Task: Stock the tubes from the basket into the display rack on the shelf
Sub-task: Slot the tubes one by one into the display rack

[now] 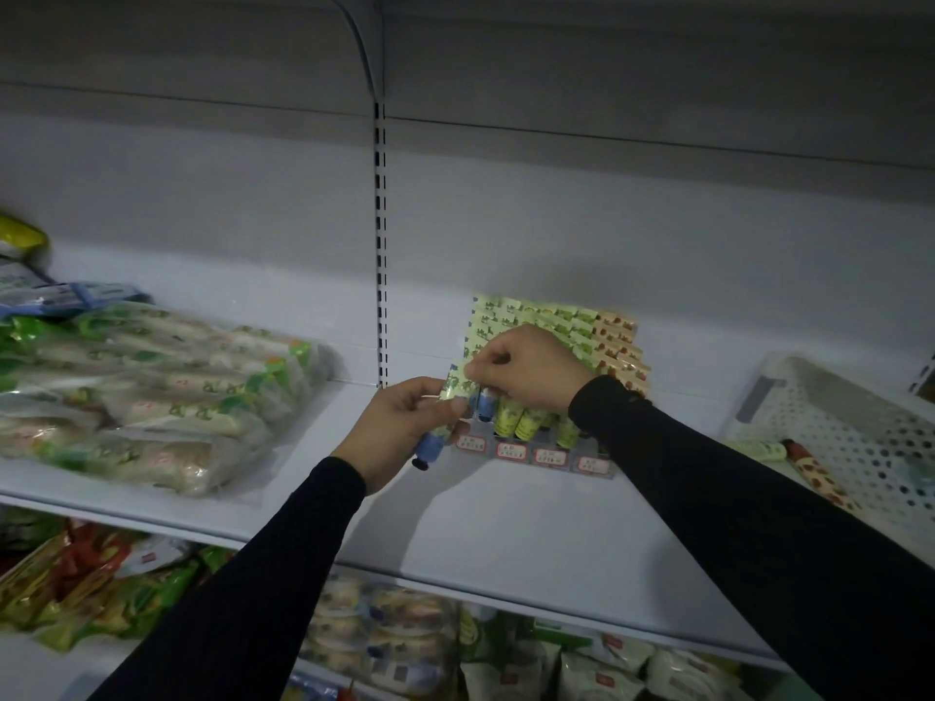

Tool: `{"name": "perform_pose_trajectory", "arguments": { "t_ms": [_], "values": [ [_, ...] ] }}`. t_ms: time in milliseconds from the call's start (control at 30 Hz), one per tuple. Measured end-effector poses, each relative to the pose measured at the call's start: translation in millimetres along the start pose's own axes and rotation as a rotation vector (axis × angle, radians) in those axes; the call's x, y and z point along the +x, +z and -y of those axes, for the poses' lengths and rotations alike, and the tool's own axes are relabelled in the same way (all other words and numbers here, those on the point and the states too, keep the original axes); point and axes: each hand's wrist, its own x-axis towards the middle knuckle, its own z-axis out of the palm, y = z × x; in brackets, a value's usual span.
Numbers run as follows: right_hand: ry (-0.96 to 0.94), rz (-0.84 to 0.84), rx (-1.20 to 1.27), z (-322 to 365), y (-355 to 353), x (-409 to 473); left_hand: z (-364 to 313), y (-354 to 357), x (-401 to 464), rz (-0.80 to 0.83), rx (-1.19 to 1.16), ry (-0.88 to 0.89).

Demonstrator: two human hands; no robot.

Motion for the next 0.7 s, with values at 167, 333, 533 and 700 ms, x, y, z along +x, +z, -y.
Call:
{"name": "perform_pose_trajectory", "arguments": {
  "t_ms": [167, 333, 533, 700],
  "values": [
    [0.0, -0.16, -0.197, -5, -10, 4, 17, -18, 2, -0.139, 0.492, 0.032],
    [-0.006, -0.277, -0.323, -11, -11, 13, 38, -37, -1, -0.143, 1.232, -0.043],
    [0.002, -0.308, -0.373, -12, -1, 16, 63, -48, 1, -0.144, 1.362, 0.094],
    [0.009, -0.305, -0.342, -11, 3, 20, 68, -49, 4, -0.165, 1.398, 0.11]
  ]
}}
